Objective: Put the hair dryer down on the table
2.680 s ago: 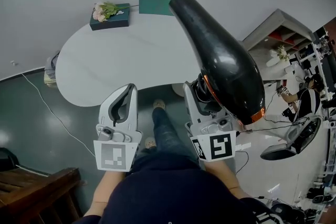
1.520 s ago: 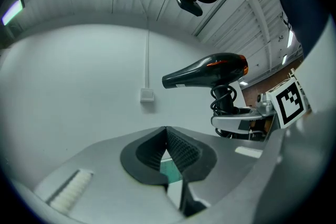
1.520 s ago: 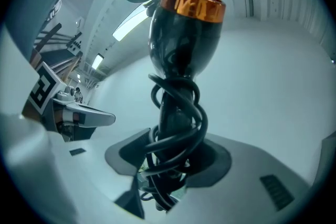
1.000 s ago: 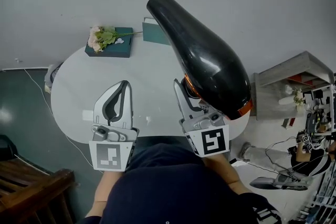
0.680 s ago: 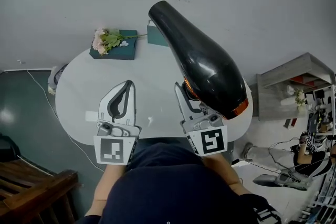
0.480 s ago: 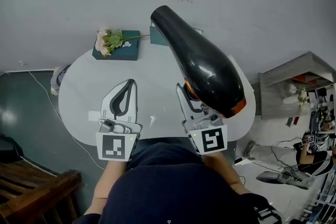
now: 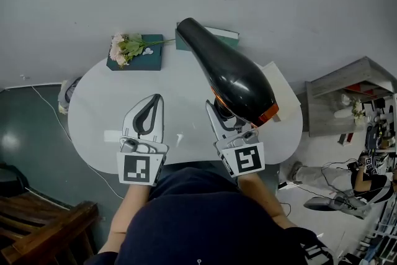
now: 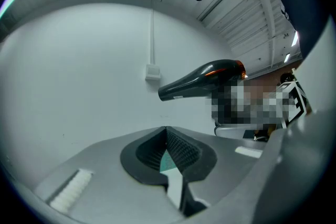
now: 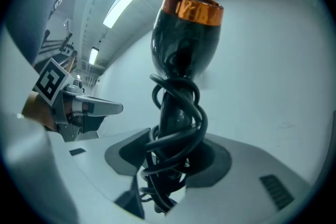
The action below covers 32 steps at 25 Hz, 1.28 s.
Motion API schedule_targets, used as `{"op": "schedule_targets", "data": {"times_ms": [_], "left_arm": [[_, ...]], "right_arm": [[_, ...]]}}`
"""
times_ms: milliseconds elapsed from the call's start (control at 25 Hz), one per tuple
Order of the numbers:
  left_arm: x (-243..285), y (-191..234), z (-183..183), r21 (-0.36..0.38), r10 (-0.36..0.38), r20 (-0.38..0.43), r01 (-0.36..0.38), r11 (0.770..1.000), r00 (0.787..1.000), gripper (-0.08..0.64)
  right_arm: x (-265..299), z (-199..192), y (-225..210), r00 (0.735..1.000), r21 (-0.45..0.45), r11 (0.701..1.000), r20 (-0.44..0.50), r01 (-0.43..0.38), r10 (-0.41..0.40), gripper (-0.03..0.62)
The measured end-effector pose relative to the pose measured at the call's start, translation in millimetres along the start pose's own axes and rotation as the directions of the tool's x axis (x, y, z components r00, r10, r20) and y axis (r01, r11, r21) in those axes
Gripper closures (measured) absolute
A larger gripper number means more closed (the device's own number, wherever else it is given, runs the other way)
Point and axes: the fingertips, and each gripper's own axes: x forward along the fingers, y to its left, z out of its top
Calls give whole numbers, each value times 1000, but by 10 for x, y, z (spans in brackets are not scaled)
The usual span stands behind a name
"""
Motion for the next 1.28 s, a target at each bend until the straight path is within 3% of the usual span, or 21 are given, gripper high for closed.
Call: {"op": "schedule_targets", "data": {"times_ms": [400,640,760,880,1040,1280], "left_arm": [[74,20,-246,-22,-13,-52,12,1000,999,549],[136,4,-326,5,-35,-42,35,999,998,549],[134,-21,-379,-26,-31,-80,29,999,996,549],[156,-21,-407,7,-44,-60,44,999,997,549],[167,-33,-473,-19,-40,-92,39,999,995,549],[201,-38,-583,9,-55,-94,56,998,994,549]], "right_arm": [[67,-299,52,998,38,999,-61,-33,35,377],[89,-504,61,994,76,996,-100,-45,52,377],[91,-609,62,992,106,993,-115,-47,59,377],[102,-710,60,989,133,990,-133,-48,66,377],[111,-830,69,984,149,987,-158,-56,80,377],[128,-1004,106,976,185,980,-193,-70,106,377]]}}
